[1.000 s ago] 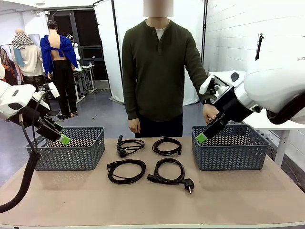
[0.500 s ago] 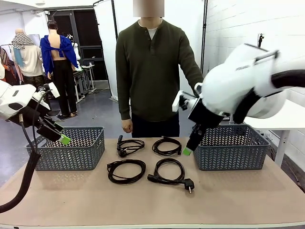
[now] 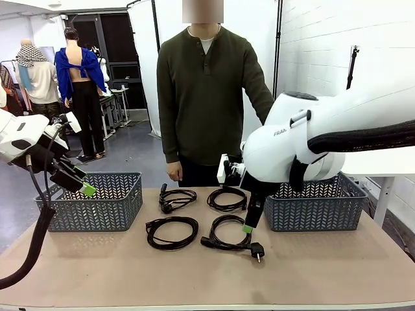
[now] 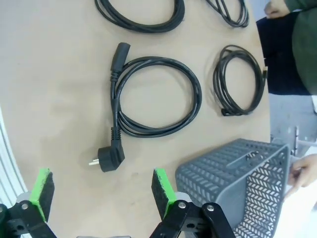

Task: Organize the cables according to human instructions.
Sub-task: Pick up a bundle of cables and place it in the basket indicated by the human.

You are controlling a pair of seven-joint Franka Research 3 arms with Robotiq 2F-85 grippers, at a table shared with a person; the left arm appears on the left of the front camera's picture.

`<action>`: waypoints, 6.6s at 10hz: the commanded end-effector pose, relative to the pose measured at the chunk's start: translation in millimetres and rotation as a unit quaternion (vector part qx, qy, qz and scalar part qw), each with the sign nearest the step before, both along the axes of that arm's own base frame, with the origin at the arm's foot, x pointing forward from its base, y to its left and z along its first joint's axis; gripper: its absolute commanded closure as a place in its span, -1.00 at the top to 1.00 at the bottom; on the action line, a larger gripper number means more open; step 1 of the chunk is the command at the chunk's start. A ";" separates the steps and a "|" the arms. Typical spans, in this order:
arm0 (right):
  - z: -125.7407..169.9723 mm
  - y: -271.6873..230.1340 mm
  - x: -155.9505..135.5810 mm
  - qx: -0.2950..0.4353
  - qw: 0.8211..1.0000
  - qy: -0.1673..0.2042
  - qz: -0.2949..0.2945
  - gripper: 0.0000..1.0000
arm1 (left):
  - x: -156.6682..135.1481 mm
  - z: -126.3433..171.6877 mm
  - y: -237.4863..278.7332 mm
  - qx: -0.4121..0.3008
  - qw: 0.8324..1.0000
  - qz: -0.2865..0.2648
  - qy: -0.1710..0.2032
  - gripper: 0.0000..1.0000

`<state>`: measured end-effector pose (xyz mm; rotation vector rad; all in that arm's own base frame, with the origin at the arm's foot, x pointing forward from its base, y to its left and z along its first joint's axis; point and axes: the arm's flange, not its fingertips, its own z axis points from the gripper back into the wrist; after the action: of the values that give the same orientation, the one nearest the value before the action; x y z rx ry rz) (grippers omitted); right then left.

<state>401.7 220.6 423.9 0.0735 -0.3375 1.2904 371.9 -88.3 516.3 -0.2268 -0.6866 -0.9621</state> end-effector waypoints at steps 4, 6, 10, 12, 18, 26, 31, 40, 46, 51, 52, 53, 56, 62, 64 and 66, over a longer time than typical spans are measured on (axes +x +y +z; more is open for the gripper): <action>-4.8 2.3 1.1 -0.003 1.000 -0.001 0.001 1.00 | 1.3 -0.8 2.3 -0.004 1.000 -0.003 0.001 1.00; -4.8 2.3 1.1 -0.003 1.000 -0.001 0.001 1.00 | 1.3 -0.8 2.3 -0.004 1.000 -0.003 0.001 1.00; -12.4 7.5 19.1 -0.017 0.999 0.005 0.033 1.00 | 1.3 -0.8 2.3 -0.004 1.000 -0.003 0.001 1.00; -18.8 16.8 37.4 -0.039 0.997 0.008 0.060 1.00 | 1.3 -0.8 2.3 -0.004 1.000 -0.003 0.001 1.00; -63.3 41.5 59.8 -0.079 0.988 0.037 0.130 1.00 | 1.3 -0.8 2.3 -0.004 1.000 -0.003 0.001 1.00; -108.3 54.0 60.4 -0.091 0.983 0.040 0.156 1.00 | 1.3 -0.8 2.3 -0.004 1.000 -0.003 0.001 1.00; -119.1 57.4 66.7 -0.083 0.985 0.045 0.146 1.00 | 1.3 -0.8 2.3 -0.004 1.000 -0.003 0.001 1.00; -125.7 60.3 76.7 -0.080 0.983 0.087 0.139 -1.00 | 1.3 -0.8 2.3 -0.004 1.000 -0.003 0.001 1.00; -117.4 63.0 71.6 -0.086 0.982 0.106 0.133 -1.00 | 1.3 -0.8 2.3 -0.004 1.000 -0.003 0.001 1.00; -34.5 69.1 46.8 -0.120 0.982 0.079 0.125 -1.00 | 1.3 -0.8 2.3 -0.004 1.000 -0.003 0.001 1.00; -14.6 66.6 41.6 -0.130 0.980 0.074 0.129 -1.00 | 1.3 -0.8 2.3 -0.004 1.000 -0.003 0.001 1.00; 6.9 60.5 38.2 -0.136 0.980 0.063 0.132 -1.00 | 1.3 -0.8 2.3 -0.004 1.000 -0.003 0.001 1.00; 59.3 21.3 42.2 -0.174 0.982 -0.013 0.076 -1.00 | 1.3 -0.8 2.3 -0.004 1.000 -0.003 0.001 1.00; 108.3 -66.2 86.1 -0.170 0.984 -0.003 0.047 -1.00 | 1.3 -0.8 2.3 -0.004 1.000 -0.003 0.001 1.00; 105.4 -65.4 74.6 -0.167 0.985 -0.015 0.036 -1.00 | 1.3 -0.8 2.3 -0.004 1.000 -0.003 0.001 1.00; 105.4 -65.4 74.6 -0.167 0.985 -0.015 0.036 -1.00 | 1.3 -0.8 2.3 -0.004 1.000 -0.003 0.001 1.00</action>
<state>481.1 154.5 527.6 -0.2159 -0.1376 1.4034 372.0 -87.5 516.5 -0.2231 -0.6862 -0.9600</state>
